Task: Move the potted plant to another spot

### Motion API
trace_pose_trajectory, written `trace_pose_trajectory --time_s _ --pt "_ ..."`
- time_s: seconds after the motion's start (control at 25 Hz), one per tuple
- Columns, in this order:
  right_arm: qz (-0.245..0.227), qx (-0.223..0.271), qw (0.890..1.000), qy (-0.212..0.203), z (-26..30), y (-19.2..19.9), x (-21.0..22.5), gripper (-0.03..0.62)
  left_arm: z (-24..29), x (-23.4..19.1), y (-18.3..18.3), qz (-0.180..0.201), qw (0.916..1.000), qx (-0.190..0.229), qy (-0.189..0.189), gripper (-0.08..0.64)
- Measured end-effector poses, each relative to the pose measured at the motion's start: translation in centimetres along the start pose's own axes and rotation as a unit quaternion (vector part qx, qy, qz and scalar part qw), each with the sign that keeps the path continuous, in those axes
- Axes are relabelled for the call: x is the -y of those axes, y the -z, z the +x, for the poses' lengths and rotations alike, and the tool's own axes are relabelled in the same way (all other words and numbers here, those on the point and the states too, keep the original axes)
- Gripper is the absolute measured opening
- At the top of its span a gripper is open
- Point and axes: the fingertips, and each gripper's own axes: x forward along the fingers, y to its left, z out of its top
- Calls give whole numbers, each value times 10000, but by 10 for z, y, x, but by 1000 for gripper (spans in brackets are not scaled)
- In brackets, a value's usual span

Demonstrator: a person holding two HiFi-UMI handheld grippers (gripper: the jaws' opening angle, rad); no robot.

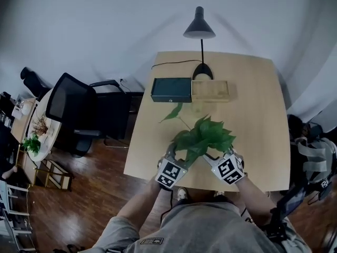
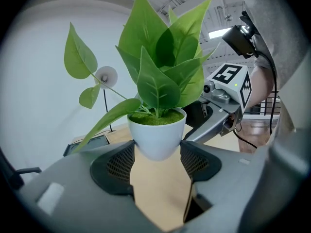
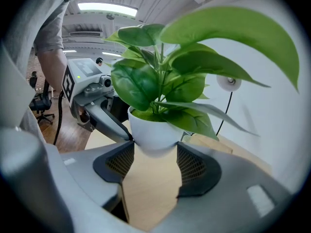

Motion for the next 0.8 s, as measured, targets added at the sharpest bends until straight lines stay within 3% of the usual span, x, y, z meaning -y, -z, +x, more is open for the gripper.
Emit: trace_pose_trajectory --time_s 0.4,0.8 --pt "545 -468 9956 601 26 6 -44 282 -27 -10 41 96 9962 -91 866 290" --pt "757 -702 9940 361 39 38 -57 282 -17 1 75 -182 9945 -412 949 291"
